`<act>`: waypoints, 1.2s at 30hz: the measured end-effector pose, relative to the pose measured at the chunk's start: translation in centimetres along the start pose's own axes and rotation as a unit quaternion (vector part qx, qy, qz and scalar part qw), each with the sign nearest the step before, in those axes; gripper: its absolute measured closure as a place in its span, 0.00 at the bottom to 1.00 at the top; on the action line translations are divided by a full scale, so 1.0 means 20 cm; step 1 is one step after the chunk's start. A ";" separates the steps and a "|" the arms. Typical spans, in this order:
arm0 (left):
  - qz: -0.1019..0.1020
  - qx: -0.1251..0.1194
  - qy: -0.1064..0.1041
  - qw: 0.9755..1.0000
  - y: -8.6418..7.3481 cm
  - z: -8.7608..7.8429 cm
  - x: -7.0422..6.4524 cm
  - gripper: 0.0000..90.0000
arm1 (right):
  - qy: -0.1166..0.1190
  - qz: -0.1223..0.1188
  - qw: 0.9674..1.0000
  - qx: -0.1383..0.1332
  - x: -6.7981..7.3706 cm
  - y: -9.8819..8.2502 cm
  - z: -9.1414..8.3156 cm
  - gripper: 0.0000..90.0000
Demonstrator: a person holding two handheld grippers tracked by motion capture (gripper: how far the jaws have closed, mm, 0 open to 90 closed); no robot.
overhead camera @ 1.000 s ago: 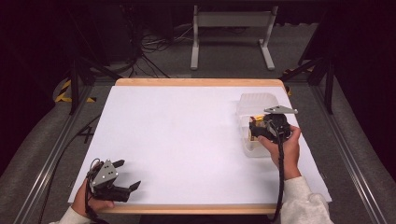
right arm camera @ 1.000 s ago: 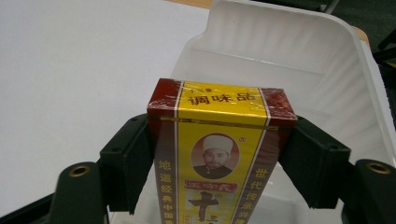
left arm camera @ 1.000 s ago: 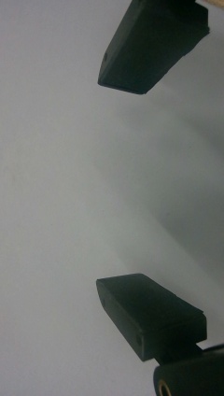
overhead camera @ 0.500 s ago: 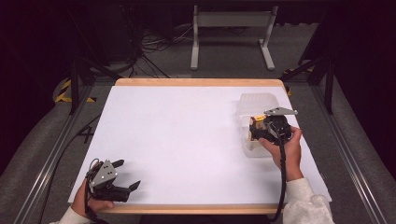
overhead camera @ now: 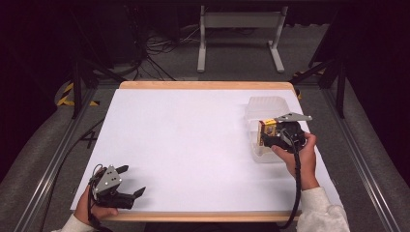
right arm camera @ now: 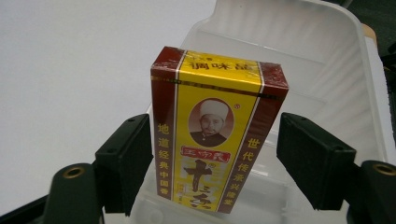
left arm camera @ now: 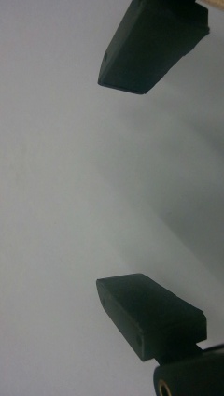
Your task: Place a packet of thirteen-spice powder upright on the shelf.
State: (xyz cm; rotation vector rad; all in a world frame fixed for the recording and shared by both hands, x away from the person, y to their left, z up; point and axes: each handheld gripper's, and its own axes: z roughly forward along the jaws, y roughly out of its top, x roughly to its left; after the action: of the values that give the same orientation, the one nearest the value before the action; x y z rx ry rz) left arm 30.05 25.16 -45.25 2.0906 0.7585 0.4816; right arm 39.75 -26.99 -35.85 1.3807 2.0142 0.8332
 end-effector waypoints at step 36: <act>0.001 0.002 -0.001 1.000 0.00 0.00 0.00 0.07 | 0.042 -0.095 0.995 -0.014 0.02 -0.16 -0.22 0.24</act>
State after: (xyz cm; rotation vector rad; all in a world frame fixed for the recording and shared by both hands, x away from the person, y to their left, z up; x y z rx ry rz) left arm 30.07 25.13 -45.24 2.0942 0.7576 0.4793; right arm 34.48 -28.29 -35.39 1.1350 2.1490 0.8438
